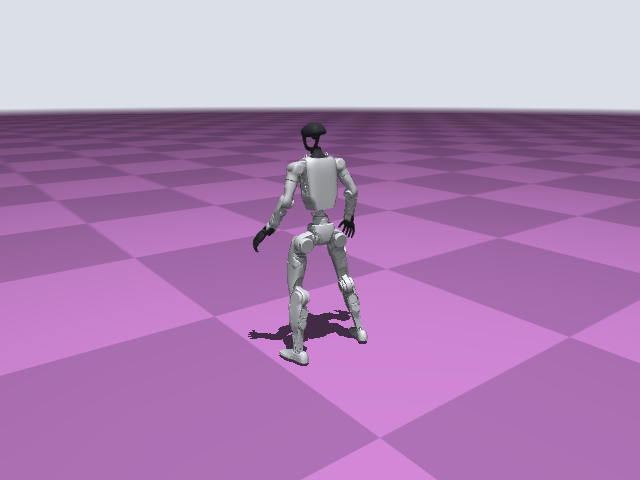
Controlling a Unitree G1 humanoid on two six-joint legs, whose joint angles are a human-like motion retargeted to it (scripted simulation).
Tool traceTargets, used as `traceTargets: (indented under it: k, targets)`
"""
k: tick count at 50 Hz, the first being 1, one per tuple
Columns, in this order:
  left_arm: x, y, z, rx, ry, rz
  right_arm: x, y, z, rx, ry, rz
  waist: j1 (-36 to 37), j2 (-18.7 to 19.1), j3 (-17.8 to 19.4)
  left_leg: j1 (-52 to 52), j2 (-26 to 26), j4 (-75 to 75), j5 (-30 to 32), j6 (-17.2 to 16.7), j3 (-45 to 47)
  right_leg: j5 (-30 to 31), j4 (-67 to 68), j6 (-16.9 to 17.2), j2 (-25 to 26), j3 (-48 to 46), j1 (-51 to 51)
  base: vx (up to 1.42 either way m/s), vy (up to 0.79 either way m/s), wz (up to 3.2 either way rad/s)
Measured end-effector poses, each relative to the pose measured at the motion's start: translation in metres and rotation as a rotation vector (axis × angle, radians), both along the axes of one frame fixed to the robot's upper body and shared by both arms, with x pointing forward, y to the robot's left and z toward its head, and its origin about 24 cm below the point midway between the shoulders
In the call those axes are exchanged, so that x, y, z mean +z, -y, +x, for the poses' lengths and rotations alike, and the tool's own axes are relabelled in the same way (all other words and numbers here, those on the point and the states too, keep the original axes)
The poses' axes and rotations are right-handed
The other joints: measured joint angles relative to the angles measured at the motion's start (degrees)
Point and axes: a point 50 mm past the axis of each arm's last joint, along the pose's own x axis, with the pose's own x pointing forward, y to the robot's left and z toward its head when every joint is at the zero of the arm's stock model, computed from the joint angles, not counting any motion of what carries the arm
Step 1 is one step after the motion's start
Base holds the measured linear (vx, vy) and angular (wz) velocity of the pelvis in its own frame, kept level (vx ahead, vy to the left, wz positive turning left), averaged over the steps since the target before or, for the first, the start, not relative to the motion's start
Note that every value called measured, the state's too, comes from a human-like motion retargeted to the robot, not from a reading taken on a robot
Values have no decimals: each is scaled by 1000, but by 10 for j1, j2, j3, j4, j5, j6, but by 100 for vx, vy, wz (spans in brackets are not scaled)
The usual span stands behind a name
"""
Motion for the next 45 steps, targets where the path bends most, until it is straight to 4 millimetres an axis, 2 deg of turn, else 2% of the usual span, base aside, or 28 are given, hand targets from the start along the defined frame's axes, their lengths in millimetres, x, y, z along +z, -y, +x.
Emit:
traceTargets:
  k: [5,9,15,20,23,27,31,35,40,42,45]
  targets:
    - [-21,10,-35,51,-97,-117,-5,0,-13,-8,-47,45,10,1,-18,6,4,25,-16,6,4,-11,0,-3,0,-1,16,16,0,-10]
    - [-33,11,-67,56,-200,-136,-10,-1,-29,-2,-108,38,17,6,-25,15,7,32,-18,5,9,-14,5,-8,2,-3,22,12,0,-8]
    - [-48,13,-115,153,-353,-141,-18,-6,-49,4,-184,51,11,8,-32,17,11,34,-13,2,7,-20,14,-11,3,-15,29,5,-1,5]
    - [-53,13,-128,168,-439,-135,-23,-11,-62,17,-242,74,16,3,-32,16,10,30,-12,4,2,-27,11,-8,2,-20,35,0,0,0]
    - [-52,10,-124,165,-430,-131,-23,-13,-61,70,-255,70,20,0,-30,14,9,28,-15,5,-1,-33,5,-8,2,-16,35,0,0,0]
    - [-47,8,-109,144,-368,-125,-17,-10,-47,135,-218,43,26,-1,-24,13,8,21,-20,6,-2,-36,-11,-8,5,-11,34,-7,-2,-9]
    - [-37,7,-85,95,-240,-97,-6,-5,-21,160,-119,-7,24,0,-14,9,9,13,-20,6,0,-32,-16,-8,8,-3,24,-10,-1,-9]
    - [-16,2,-55,78,-43,-90,9,-2,6,136,33,-25,18,-9,-3,-32,8,57,-29,8,4,-36,8,-1,-4,0,-9,-12,1,-1]
    - [11,2,-17,92,160,-153,36,3,33,69,244,-28,15,2,49,-41,4,29,-14,9,-12,-19,-14,-3,3,-1,-14,-16,2,13]
    - [19,0,-12,100,206,-174,46,2,38,60,315,-23,11,3,80,-55,3,37,-14,11,-16,-19,-7,-1,0,-3,-24,-17,3,25]
    - [26,-5,-14,100,233,-183,57,1,41,56,389,-24,2,6,134,-72,2,28,-9,9,-21,-11,-11,3,1,-4,-40,-21,2,20]
